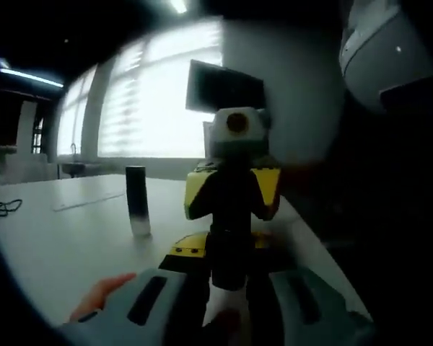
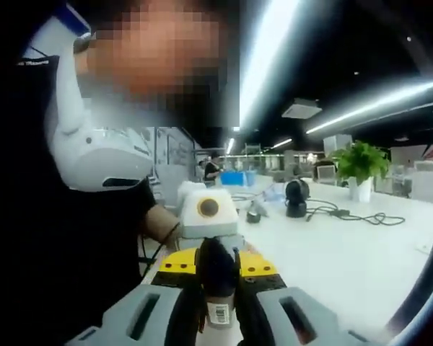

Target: Pick up cosmetic bottle twist off cap place on table pick up cap screw tight cap place on table

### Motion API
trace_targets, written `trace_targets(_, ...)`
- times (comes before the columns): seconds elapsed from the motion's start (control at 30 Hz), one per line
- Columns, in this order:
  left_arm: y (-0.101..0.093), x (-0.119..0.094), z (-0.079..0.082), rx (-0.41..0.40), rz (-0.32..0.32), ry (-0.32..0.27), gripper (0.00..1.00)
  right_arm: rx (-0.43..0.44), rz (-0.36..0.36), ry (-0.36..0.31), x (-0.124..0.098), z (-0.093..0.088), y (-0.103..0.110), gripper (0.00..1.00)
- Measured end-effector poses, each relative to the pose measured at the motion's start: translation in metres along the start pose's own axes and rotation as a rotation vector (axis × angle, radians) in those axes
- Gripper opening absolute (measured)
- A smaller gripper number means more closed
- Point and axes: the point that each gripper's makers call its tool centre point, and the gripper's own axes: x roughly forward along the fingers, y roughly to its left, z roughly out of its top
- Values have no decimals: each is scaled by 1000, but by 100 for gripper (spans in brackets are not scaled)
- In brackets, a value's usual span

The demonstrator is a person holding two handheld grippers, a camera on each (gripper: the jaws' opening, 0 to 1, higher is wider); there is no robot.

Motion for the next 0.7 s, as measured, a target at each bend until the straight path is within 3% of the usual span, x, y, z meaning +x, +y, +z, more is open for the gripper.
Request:
trace_targets(0.03, 2, 0, 1, -2, 7, -2, 7, -8, -10, -4, 0, 1, -2, 11)
trace_targets(0.07, 2, 0, 1, -5, 7, -3, 7, -11, -12, 1, 21, 0, 1, 11)
trace_targets(0.1, 2, 0, 1, -8, 6, -3, 7, -14, -14, 4, 69, -1, 10, 10)
trace_targets(0.13, 3, 0, 0, 8, 11, 5, 7, -41, -17, 5, 74, -1, 10, 10)
trace_targets(0.63, 1, -1, 2, -24, 18, 6, 7, -3, -139, -1, 70, 0, 8, 9)
trace_targets(0.7, 3, -1, -2, 3, 42, 30, 7, -74, -180, 26, 67, -3, 2, 9)
